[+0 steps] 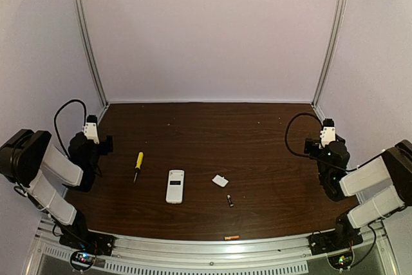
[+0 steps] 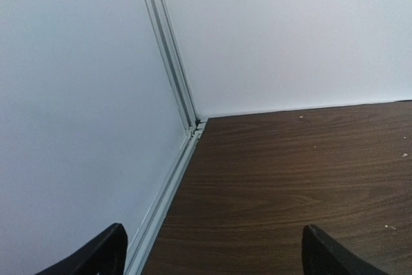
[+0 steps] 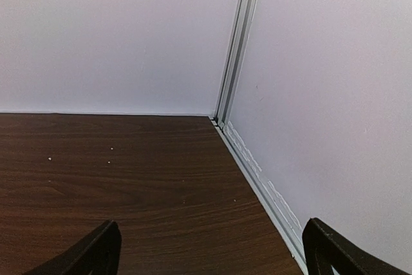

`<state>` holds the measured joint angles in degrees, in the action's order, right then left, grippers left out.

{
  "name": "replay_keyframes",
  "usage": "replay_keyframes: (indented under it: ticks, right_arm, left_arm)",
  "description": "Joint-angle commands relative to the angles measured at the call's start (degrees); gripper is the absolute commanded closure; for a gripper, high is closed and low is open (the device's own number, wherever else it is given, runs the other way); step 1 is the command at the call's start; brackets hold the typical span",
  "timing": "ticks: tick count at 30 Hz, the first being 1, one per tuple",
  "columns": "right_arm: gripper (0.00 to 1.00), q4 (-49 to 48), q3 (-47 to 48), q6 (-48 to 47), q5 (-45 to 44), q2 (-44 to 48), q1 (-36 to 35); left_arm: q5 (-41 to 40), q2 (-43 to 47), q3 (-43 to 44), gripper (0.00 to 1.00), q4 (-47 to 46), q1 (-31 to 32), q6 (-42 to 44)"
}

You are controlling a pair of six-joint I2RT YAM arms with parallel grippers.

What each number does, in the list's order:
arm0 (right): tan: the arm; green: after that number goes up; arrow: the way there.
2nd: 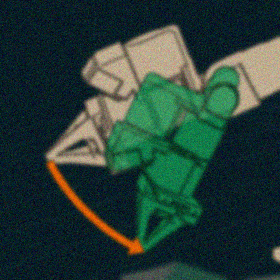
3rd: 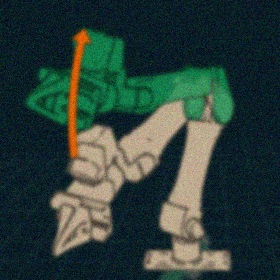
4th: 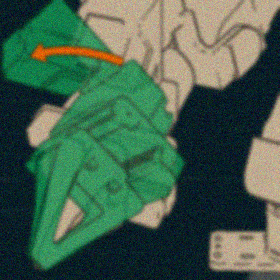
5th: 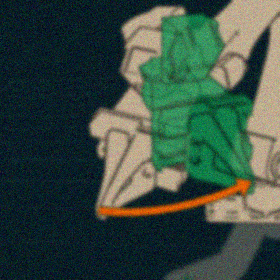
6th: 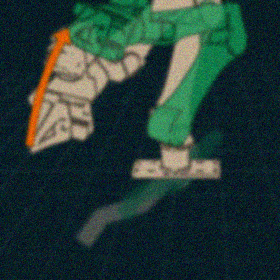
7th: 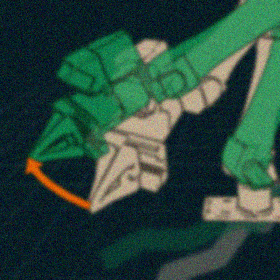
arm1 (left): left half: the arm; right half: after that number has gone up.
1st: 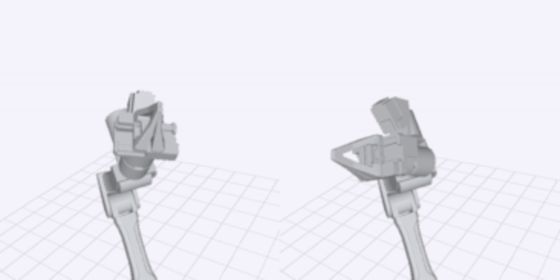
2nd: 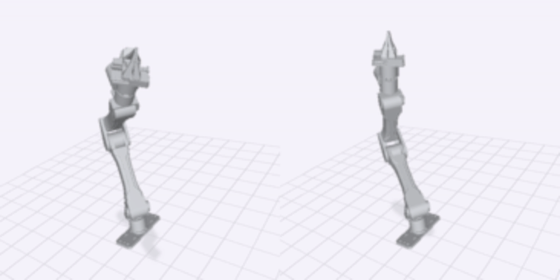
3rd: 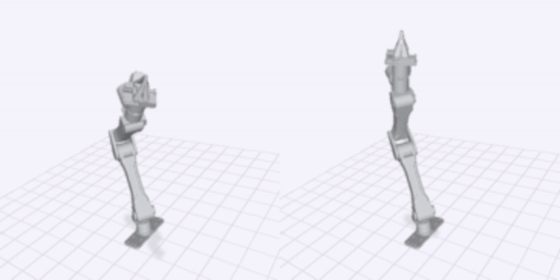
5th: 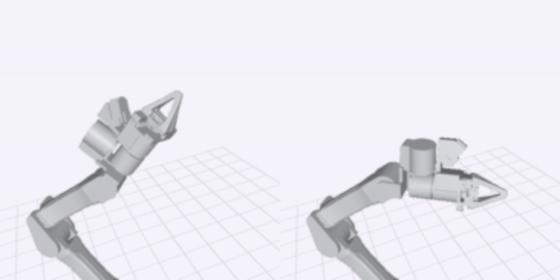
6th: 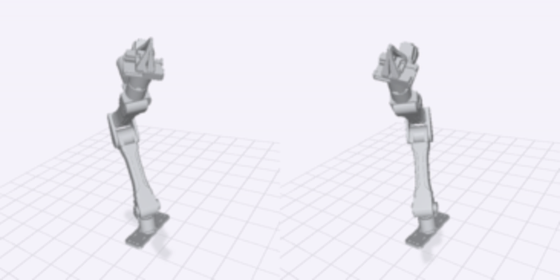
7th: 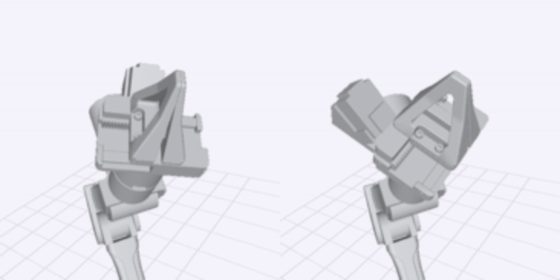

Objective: Unload the batteries from the remote control

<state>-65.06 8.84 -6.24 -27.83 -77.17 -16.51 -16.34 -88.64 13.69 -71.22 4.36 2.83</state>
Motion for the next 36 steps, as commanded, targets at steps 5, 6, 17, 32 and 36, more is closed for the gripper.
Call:
replay_keyframes:
  ticks: [5, 6, 17, 32, 36]
  right_arm:
    - [0.0, -14.5, 1.1, -0.6, 6.1, -9.2, 3.1]
    - [0.0, -16.0, 0.6, -0.8, 6.0, -9.6, 3.1]
    - [0.0, -6.2, 4.7, 1.5, 9.9, -8.7, 5.6]
    - [0.0, -3.7, 6.5, 5.3, 19.1, -11.5, 10.9]
    - [0.0, -5.1, 6.1, 4.9, 19.0, -11.6, 10.9]
  left_arm:
    - [2.3, -1.7, 0.6, 0.03, -2.1, -1.7, -2.6]
    - [2.0, -1.6, 0.6, 0.03, -2.0, -1.7, -2.6]
    - [2.2, -1.5, 0.5, 0.03, -2.0, -1.7, -4.0]
    - [2.2, -1.5, 0.5, 0.03, -2.1, -1.7, -4.0]
    - [2.2, -1.5, 0.5, 0.02, -2.1, -1.7, -3.9]
